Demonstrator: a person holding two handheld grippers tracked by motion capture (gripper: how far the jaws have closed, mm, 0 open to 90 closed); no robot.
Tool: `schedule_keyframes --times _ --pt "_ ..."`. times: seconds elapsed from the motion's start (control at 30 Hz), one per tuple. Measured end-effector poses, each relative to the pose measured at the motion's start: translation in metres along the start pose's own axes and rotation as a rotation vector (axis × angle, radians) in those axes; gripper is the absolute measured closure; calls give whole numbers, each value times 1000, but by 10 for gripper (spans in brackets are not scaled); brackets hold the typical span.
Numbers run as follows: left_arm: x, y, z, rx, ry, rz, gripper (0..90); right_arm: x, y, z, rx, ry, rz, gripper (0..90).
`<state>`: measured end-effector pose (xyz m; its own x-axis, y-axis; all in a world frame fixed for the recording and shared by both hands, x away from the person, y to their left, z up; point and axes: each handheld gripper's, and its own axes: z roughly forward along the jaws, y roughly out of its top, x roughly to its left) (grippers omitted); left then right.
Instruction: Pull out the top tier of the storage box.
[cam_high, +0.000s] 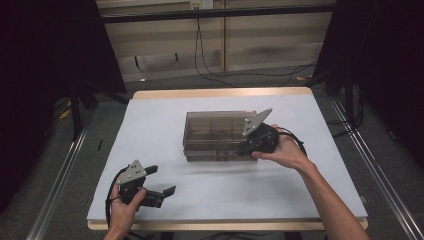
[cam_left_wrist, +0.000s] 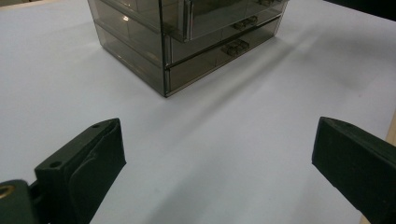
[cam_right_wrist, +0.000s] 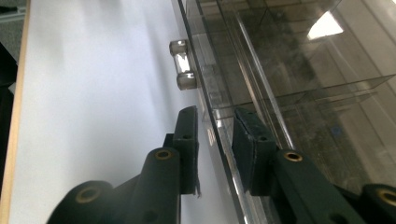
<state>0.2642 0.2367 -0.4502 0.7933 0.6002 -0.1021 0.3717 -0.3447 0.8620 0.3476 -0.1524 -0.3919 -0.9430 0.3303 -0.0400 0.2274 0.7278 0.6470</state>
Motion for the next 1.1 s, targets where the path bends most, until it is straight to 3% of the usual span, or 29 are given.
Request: schedule_keyframes --times 0.27,0.63,1.1 --pt "0 0 0 -1 1 4 24 -1 -1 5 14 40 -10 722" --pt "0 0 0 3 -1 2 24 -1 -2 6 19 54 -15 743" --pt "0 0 0 0 -3 1 24 0 0 8 37 53 -47 840"
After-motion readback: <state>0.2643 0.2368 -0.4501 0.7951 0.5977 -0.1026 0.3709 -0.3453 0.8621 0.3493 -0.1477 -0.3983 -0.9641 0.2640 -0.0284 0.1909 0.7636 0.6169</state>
